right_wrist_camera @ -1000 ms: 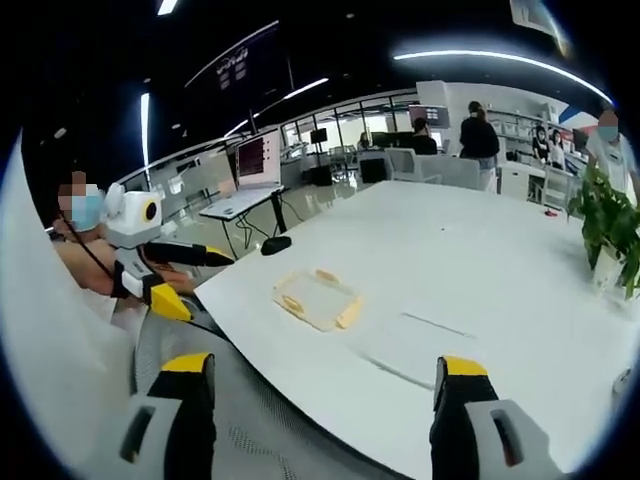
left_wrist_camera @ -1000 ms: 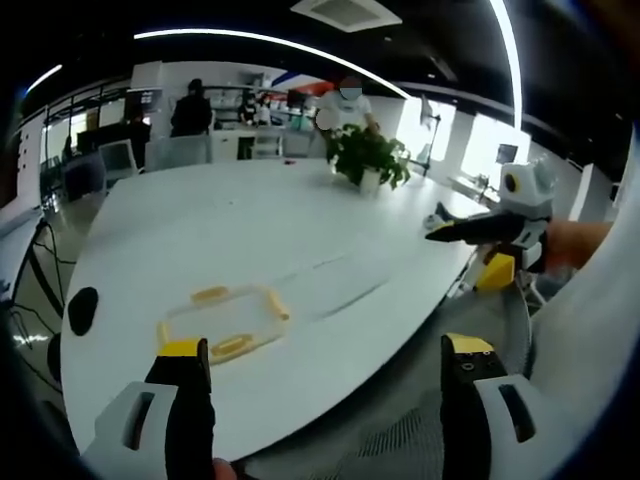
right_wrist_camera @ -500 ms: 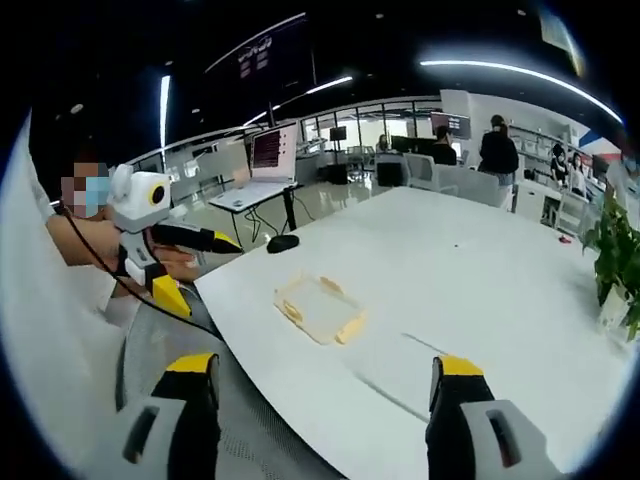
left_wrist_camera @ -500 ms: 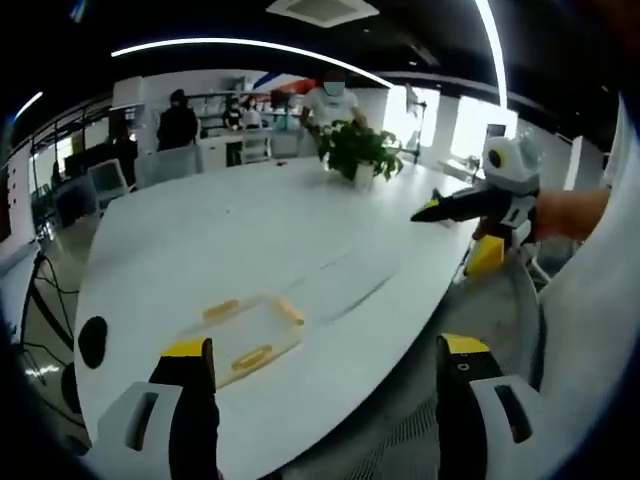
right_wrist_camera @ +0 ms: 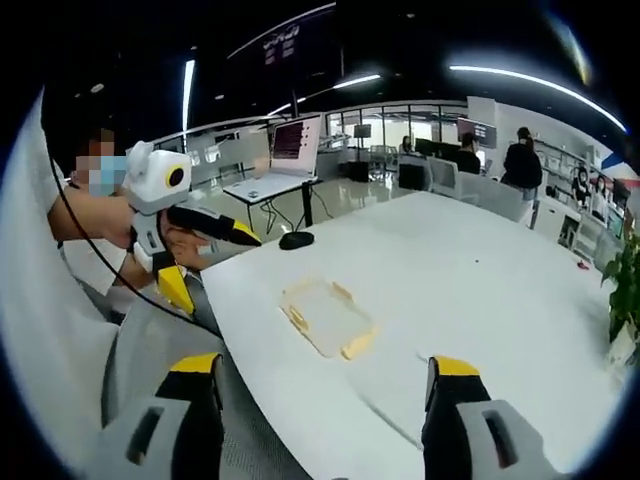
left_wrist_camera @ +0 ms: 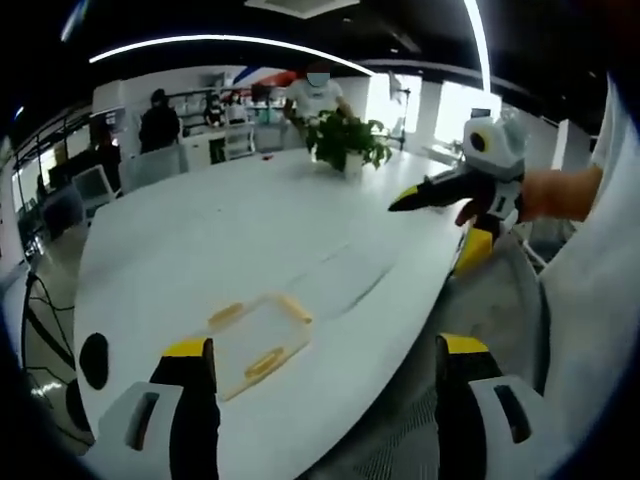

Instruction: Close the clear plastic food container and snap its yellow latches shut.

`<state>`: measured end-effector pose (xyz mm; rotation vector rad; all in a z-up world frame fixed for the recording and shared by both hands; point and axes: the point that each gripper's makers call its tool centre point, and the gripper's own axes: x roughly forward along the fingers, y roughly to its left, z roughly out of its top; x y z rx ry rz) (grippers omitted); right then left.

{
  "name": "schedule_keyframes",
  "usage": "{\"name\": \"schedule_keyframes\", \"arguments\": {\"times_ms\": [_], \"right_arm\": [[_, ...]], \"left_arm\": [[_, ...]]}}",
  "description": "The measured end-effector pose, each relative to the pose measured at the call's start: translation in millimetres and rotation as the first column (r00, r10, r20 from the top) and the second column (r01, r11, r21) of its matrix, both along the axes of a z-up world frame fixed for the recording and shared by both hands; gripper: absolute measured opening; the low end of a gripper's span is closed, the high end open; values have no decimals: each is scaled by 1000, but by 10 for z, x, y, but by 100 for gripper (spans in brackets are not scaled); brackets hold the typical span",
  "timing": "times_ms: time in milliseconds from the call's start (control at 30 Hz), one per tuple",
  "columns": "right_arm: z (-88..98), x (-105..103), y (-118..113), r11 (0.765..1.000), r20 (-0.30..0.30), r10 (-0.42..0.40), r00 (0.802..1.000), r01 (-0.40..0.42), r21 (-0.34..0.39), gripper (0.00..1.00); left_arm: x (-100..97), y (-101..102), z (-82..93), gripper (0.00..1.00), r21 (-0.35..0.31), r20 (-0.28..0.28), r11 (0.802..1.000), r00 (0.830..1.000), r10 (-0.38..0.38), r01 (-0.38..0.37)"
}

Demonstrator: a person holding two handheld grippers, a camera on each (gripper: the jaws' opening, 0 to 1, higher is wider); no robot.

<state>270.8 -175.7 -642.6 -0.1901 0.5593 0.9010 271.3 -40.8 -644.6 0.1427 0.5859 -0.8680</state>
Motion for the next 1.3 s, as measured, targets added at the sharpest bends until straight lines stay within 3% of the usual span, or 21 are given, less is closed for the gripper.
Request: {"name": "schedule_keyframes", "arguments": {"times_ms": [800,1300], "right_arm": [[-86,279,173,993,45,91,995,-88,-73,81],[-143,426,295,987,68,130,989,-122,-105,79]], "left_arm": [[221,156,-149,91,63,26,996,997,-71,70],[389,370,-328,91,152,22,979,990,-138,133]]}}
